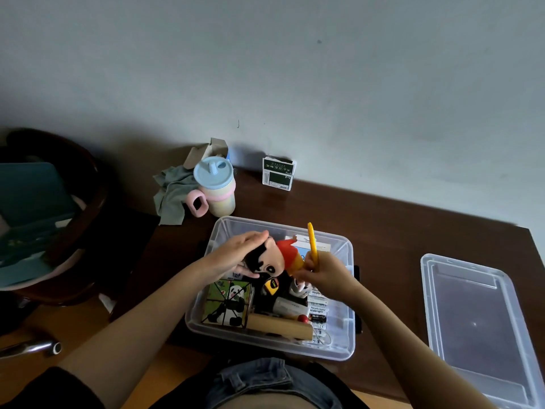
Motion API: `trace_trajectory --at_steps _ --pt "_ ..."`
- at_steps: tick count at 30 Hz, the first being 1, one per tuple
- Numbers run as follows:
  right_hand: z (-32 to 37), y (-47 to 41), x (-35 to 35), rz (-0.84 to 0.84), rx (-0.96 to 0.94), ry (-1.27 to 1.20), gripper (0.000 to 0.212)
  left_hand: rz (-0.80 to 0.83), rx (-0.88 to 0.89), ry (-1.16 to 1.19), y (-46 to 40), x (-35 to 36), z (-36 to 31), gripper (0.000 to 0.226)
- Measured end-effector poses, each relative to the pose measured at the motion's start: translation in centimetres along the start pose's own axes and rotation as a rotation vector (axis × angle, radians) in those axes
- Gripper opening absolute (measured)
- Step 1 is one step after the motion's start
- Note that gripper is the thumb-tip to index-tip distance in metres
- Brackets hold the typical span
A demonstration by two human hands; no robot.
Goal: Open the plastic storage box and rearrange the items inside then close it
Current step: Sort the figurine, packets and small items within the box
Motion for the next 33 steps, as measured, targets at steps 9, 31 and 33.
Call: trace_trajectory --at_steps 9,31,33 --pt "1.1 -0.9 3.7 0.198 -0.005 0.434 0.017 -0.400 0.437 -0.724 2.8 -4.9 -6.3 0.040" --pt "0.1 -1.8 4.6 0.269 0.037 0.596 0.041 -0.262 0.001 -1.709 -2.4 -1.1 -1.1 0.059" --pt "-0.6 -1.7 4.0 0.262 0.068 0.594 0.040 -0.288 0.004 -1.697 -2.5 -1.4 -0.9 0.060"
Point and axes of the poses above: each hand's wrist, its own y-axis away from the middle knuckle, its own x-axis out of the palm, z = x × y, the point moved 8 cm from there along -y, towards the middle knuckle, and after that the axes turned 3 degrees about x, right-handed, at the moved point
